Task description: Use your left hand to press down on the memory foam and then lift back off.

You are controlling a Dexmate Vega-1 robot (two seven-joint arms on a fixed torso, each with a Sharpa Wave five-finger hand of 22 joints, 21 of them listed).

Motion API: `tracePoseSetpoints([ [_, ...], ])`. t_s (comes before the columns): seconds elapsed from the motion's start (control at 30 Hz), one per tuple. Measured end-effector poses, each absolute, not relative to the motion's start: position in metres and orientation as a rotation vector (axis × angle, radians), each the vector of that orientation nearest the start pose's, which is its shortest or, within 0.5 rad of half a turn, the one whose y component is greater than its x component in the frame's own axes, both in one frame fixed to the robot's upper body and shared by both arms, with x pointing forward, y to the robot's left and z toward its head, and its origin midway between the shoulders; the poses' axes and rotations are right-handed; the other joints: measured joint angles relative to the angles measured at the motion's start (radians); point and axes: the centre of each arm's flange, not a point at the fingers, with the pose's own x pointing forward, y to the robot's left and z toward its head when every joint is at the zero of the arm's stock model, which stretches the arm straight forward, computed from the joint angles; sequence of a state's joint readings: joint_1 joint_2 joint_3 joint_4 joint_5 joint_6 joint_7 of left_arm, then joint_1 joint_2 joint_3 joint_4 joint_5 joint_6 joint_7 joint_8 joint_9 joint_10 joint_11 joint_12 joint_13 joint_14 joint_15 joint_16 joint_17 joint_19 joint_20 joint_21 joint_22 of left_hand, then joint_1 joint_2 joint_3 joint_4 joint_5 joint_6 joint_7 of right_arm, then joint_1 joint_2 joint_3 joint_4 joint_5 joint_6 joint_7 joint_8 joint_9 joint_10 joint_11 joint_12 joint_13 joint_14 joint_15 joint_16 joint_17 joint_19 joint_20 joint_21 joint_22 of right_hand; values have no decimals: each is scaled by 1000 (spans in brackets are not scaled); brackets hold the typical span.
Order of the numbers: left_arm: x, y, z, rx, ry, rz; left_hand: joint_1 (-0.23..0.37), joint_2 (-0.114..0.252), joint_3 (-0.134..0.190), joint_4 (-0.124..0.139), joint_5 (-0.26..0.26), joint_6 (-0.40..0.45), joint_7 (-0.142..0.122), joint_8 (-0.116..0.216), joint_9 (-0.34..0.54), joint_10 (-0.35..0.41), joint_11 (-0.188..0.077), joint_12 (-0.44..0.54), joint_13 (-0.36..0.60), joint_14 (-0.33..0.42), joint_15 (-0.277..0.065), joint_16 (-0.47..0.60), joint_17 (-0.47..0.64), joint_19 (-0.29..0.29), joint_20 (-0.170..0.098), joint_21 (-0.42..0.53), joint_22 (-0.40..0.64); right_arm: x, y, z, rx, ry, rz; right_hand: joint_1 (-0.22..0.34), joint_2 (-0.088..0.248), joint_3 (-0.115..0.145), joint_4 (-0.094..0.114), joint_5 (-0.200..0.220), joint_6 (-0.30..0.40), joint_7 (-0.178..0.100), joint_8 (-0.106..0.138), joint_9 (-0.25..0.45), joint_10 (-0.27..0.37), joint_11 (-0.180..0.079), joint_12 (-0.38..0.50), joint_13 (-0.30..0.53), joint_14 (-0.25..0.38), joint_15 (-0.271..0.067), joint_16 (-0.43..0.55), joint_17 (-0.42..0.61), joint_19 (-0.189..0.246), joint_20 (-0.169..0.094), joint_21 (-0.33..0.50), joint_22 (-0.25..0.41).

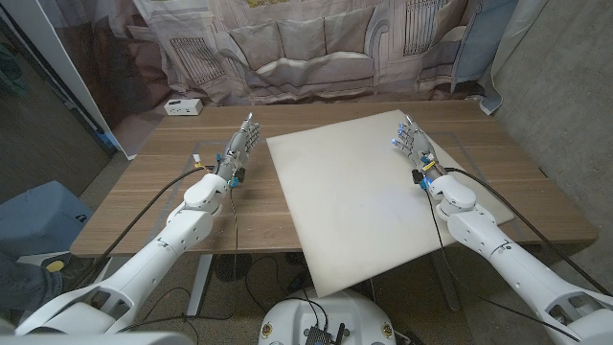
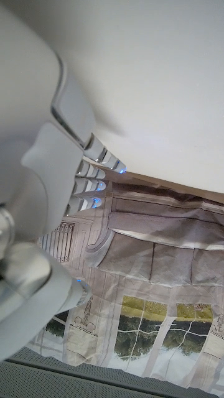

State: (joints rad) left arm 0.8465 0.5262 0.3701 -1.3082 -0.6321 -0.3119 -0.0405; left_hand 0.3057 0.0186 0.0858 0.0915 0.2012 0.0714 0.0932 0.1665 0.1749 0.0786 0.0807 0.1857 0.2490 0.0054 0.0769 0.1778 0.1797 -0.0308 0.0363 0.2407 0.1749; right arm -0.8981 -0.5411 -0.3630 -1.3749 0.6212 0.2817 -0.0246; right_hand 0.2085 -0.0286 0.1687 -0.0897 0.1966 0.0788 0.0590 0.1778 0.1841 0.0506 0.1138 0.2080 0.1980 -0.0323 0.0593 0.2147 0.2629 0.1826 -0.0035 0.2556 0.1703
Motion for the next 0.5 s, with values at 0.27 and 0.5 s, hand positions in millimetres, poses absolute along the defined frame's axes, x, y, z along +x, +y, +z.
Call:
tracePoseSetpoints([
  [0.27,645,296,-24,3,-629,-216,0,0,0,0,0,0,0,8,0,9,1,11,-3,11,0,8,0,5,5,0,0,633,-293,-41,2,-592,147,0,0,0,0,0,17,15,11,0,3,3,0,-3,0,0,0,-3,0,0,0,0],
  [0.5,639,296,-17,32,-674,-219,5,5,0,0,0,16,8,15,0,31,1,15,-12,29,0,9,0,16,10,0,0,622,-289,-47,0,-604,150,0,0,0,0,0,82,0,30,5,23,4,0,-3,10,0,0,-12,11,0,-8,0],
])
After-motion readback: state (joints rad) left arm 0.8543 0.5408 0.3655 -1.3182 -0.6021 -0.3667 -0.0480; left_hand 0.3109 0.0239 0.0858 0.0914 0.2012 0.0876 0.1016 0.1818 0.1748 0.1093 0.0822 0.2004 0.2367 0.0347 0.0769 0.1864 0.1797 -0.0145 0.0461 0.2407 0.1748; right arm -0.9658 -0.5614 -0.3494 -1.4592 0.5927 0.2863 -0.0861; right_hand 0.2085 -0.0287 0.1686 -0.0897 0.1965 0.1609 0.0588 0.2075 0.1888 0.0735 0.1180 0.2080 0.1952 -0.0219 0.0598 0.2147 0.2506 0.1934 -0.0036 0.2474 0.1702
